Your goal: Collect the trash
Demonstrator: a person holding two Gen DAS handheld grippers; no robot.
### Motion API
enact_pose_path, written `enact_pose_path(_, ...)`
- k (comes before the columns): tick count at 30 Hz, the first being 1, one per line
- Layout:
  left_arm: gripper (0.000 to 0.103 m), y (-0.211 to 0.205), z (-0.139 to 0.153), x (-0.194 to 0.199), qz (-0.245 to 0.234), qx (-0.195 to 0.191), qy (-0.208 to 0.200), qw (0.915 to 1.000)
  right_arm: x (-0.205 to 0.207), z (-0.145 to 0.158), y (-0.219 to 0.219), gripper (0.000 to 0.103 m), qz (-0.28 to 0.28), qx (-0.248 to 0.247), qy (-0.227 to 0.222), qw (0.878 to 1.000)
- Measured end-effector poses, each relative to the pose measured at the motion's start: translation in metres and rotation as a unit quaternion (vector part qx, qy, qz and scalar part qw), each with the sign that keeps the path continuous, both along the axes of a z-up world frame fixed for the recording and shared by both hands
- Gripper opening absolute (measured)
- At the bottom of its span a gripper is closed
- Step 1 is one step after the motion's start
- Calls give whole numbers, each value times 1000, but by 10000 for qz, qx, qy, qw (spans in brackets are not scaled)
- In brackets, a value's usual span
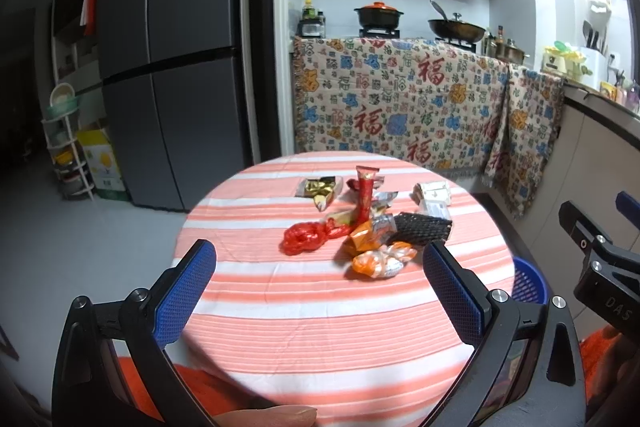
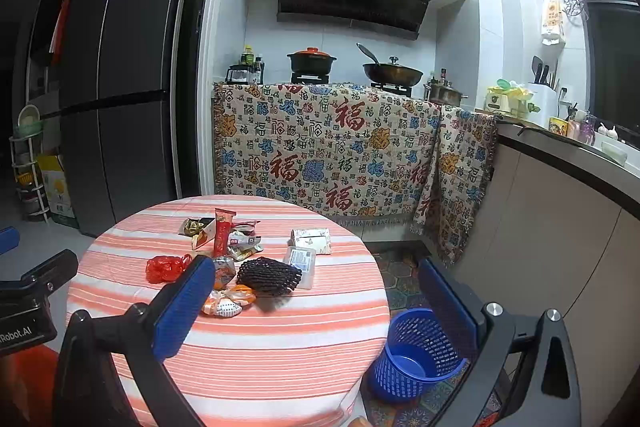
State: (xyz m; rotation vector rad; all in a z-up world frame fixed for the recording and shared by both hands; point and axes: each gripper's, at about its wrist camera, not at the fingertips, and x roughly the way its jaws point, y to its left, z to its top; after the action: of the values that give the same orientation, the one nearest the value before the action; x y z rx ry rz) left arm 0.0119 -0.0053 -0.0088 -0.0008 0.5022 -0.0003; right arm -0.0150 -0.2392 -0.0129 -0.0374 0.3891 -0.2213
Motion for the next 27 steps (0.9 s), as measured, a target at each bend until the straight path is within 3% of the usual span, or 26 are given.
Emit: enact_pose_path(27, 103, -3, -5, 7, 51, 110, 90, 9999, 5, -5, -4, 103, -10, 78, 73, 9999)
